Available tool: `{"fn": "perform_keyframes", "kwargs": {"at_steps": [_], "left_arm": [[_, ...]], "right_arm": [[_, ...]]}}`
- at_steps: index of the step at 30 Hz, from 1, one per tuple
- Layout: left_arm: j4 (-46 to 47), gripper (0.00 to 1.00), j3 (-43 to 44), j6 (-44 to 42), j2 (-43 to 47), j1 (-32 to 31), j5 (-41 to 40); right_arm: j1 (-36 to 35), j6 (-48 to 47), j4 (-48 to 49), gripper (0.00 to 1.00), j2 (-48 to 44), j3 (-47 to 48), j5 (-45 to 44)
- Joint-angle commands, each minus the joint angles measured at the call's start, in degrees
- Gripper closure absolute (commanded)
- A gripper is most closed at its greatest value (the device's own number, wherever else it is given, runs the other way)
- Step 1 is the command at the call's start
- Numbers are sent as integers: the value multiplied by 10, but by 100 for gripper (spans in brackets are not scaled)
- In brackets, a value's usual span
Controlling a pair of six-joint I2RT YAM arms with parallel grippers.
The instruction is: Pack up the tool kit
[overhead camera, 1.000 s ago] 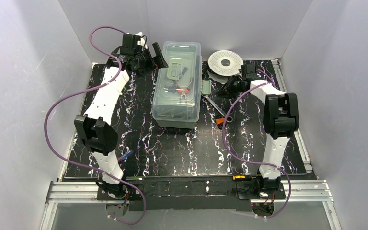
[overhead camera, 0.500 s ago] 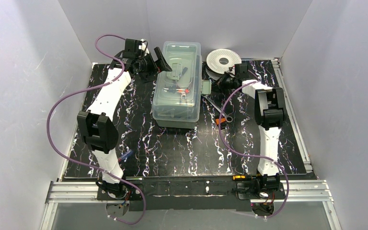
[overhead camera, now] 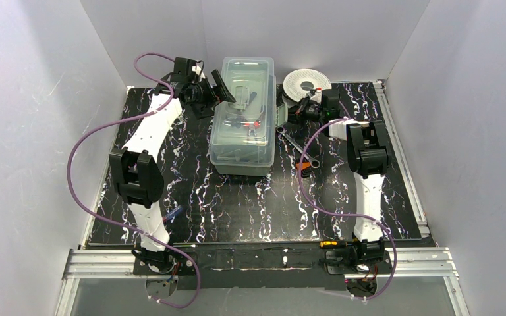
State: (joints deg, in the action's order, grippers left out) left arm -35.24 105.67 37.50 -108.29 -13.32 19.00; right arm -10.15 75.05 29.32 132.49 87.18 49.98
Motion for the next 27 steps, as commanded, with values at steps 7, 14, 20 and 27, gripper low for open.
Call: {"fn": "perform_keyframes", "kwargs": {"at_steps": [7,14,20,27], "left_arm": [[-34,2,-11,-8,19,-7,14],[-35,2,-15,-13,25,-8,15],[-37,2,-32,-13,31,-8,12],[-36,2,-49,-8,26,-7,14]], "right_arm": [[-20,44,139,99,-91,-13,64],[-26,-56,-13,99,-124,14,50],[-47,-170,-244,99,-116,99,-9],[-75,-278,-493,99,-89,231,-104]]}}
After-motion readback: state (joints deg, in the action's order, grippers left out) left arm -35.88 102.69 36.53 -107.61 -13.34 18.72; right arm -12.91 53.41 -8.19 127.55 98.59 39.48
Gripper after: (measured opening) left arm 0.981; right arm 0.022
